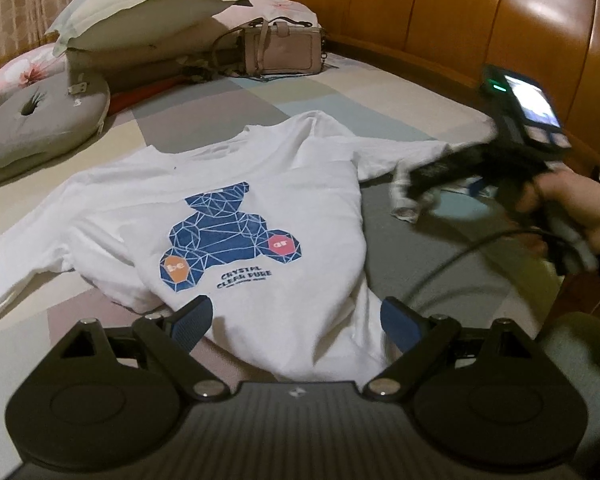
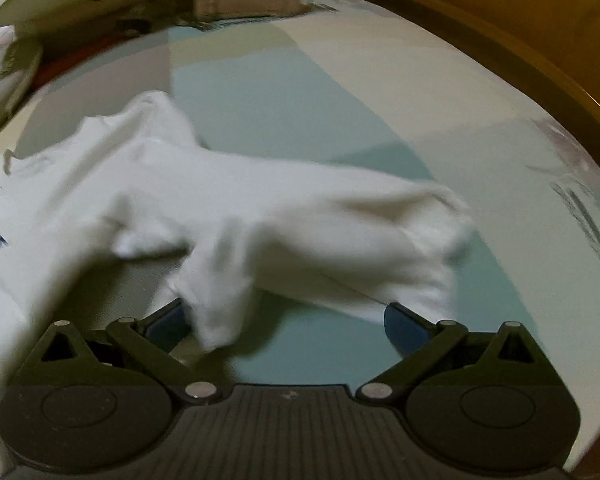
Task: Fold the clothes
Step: 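Grasp the sleeve cuff with the right gripper and pull it outward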
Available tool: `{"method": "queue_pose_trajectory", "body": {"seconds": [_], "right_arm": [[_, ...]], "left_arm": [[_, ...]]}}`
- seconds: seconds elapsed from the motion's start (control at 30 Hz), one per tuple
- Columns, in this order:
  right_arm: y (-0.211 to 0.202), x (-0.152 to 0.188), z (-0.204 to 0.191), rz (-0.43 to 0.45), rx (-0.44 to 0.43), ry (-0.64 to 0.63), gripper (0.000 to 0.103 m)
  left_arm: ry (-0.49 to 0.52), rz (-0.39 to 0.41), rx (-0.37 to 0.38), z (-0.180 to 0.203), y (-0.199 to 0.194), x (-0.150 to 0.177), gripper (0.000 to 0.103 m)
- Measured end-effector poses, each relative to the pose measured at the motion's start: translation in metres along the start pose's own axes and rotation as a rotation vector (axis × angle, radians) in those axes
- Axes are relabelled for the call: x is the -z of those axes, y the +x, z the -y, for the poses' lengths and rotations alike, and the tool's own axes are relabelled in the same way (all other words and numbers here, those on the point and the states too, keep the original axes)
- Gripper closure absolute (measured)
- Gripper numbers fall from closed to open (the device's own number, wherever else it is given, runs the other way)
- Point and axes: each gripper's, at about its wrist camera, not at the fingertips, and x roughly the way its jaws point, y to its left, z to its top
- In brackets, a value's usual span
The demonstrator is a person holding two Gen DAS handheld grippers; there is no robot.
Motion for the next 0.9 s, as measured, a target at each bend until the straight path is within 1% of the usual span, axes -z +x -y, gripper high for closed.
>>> {"method": "queue_pose_trajectory", "body": {"seconds": [0.13,0.17,0.2,0.27,0.33,0.43,0.47,0.5,0.6,0.63,0.7,0.77,0.9], "right_arm": [[-0.011,0.014,0.034,-0.047,0.043,-0.005,0.0],[-0.014,0.015,0.037,-0.054,0.067,-0.009,0.0],[-0.02,0.015,0.04,-0.044,0.06,-0.011,0.0],[-0.034,0.011,0.041,-0.014,-0.019,-0.002,0.0],[-0.047,0.001,0.037,0.038,-0.078,0.013,0.0],[-0.053,-0.019,0.024,0.114,-0.108,0.032,0.0],[-0.047,-0.026,0.02,0.115,-0.112,0.055,0.0],[-0.038,-0.033,0.015,0.114,-0.106,0.067,0.0],[0.0,-0.044,-0.006,0.082,-0.002,0.021,0.0],[0.011,-0.042,-0.01,0.06,0.04,-0.001,0.0],[0.028,-0.034,-0.012,0.021,0.09,-0.047,0.0],[0.021,-0.022,-0.003,0.048,0.09,-0.082,0.0],[0.007,-0.001,0.03,-0.001,0.146,-0.134,0.0]], "left_arm": [[0.001,0.001,0.002,0.001,-0.001,0.0,0.012],[0.003,0.001,0.001,0.002,-0.002,0.0,0.012],[0.005,0.001,0.0,0.003,-0.002,0.0,0.012],[0.01,0.001,-0.002,0.006,-0.003,-0.001,0.012],[0.015,0.001,-0.003,0.008,-0.003,-0.002,0.012],[0.022,0.001,-0.005,0.011,-0.004,-0.003,0.012],[0.024,0.001,-0.006,0.012,-0.005,-0.003,0.012],[0.027,0.001,-0.007,0.014,-0.005,-0.004,0.012],[0.034,0.001,-0.009,0.017,-0.006,-0.005,0.012],[0.033,-0.001,-0.009,0.017,-0.006,-0.004,0.012],[0.032,-0.003,-0.005,0.017,-0.008,-0.003,0.012],[0.03,-0.006,0.002,0.015,-0.007,-0.003,0.012],[0.029,-0.012,0.009,0.015,-0.002,-0.003,0.012]]}}
